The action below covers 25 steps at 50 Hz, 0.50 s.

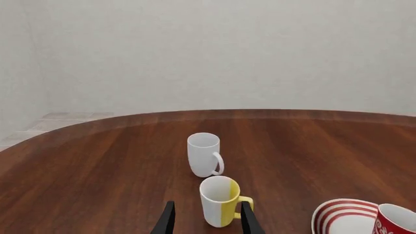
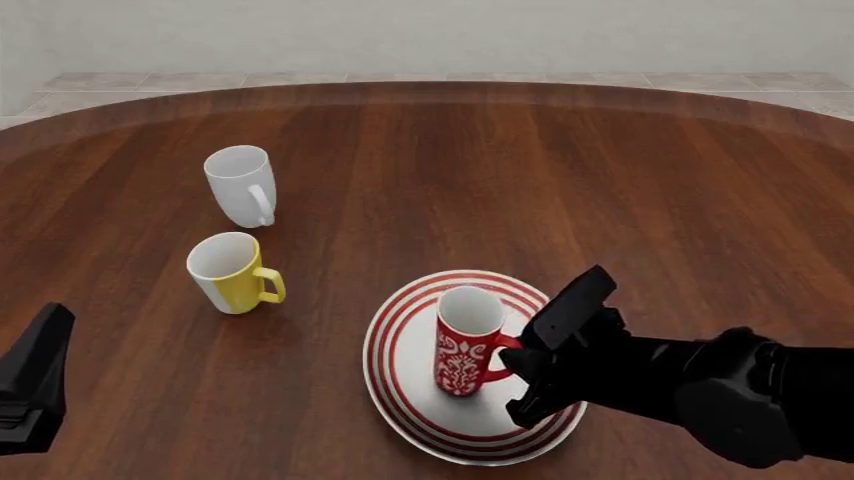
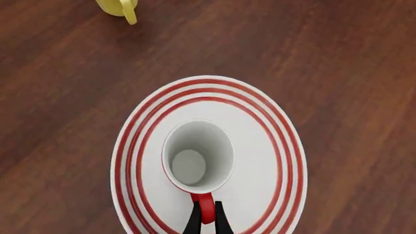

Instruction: Pick up the red mug and put it on the plate

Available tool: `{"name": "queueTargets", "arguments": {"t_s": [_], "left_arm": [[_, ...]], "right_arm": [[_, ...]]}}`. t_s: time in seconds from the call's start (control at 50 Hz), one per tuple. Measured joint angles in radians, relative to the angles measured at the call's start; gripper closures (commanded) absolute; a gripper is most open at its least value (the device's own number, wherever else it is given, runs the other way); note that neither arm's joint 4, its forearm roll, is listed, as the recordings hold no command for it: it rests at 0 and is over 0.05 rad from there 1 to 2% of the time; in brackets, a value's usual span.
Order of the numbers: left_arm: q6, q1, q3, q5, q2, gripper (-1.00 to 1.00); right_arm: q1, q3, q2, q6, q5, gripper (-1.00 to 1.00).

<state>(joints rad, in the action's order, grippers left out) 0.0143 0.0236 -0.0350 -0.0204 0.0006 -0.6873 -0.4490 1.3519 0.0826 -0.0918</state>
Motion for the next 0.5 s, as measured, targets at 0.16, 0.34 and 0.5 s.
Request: {"name": "queueTargets", "arguments": {"t_s": [0.16,0.34,0.5], "left_arm": [[0.000,0.001,-0.001,0.001,0.000,-1.00],[-0.001,0.002,0.001,-0.002,0.000,-1.00],[0.000,0.002,0.001,-0.003,0.000,-1.00]], "right_arm": [[-0.002,0.004,0.000,-0.008,-0.006,1.00],[-0.003,0.007,0.000,-0.015,-0.010,1.00],[-0.004,0.010,0.001,-0.023,-0.016,1.00]]}}
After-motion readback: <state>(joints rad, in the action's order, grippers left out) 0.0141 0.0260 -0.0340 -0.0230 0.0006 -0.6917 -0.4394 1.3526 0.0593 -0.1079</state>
